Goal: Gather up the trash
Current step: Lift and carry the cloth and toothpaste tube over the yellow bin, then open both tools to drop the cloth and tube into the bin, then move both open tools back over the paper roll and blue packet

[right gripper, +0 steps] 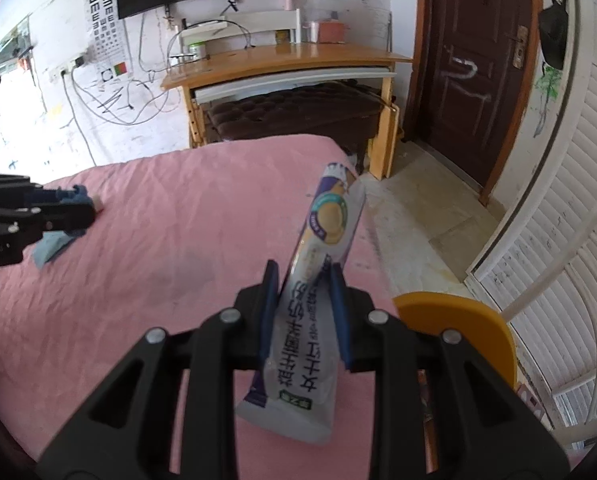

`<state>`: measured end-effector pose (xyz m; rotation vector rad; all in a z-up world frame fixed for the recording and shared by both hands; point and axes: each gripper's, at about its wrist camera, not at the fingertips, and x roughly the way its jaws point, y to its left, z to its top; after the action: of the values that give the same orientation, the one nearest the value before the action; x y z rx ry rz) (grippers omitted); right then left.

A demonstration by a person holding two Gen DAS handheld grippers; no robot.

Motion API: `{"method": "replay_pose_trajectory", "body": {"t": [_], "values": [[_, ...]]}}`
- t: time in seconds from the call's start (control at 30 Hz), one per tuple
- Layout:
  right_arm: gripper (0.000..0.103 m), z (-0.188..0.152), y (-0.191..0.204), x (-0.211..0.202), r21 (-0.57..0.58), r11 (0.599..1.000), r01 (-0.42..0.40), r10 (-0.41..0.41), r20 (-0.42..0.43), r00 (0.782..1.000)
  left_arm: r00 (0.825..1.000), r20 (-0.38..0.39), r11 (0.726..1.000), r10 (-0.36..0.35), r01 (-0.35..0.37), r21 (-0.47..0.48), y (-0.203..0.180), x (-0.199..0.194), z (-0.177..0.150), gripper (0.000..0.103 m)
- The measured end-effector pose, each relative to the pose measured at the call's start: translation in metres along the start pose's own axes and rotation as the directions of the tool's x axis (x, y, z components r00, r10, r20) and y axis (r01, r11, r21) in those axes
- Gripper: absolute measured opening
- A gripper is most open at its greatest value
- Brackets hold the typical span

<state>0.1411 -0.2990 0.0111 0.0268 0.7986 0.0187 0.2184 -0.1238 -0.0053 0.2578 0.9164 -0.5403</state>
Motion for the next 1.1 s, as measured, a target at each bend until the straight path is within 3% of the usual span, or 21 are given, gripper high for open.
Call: {"method": "replay_pose_trajectory", "body": {"t": [0.37,0.57,0.77,0.97,1.1], "values": [[0.024,-0.012,-0.052,-0.005,0.086,0.994,0.063,-0.064,0.009,0.998,0.999,-0.035,0.997,-0.024,0.027,0.072,-0.046,0.024,0.017,0.023],[0.024,-0.030,-0.087,-0.005,0.157,0.980,0.123,-0.121,-0.018,0.992,0.994,-0.049,0.989,-0.099,0.104,0.110,-0.089,0.033,0.036,0.023],[0.024,-0.056,-0.121,0.005,0.233,0.962,0.140,-0.129,-0.059,0.990,0.970,-0.084,0.963,-0.228,0.238,0.128,-0.144,0.048,0.055,0.023],[0.024,-0.064,-0.146,0.009,0.286,0.949,0.131,-0.117,-0.066,0.991,0.925,-0.163,0.932,-0.343,0.357,0.067,-0.188,0.079,0.072,0.026],[0.025,-0.069,-0.164,0.000,0.328,0.935,0.136,-0.125,-0.054,0.991,0.909,-0.177,0.922,-0.377,0.387,0.020,-0.197,0.090,0.080,0.057]]}}
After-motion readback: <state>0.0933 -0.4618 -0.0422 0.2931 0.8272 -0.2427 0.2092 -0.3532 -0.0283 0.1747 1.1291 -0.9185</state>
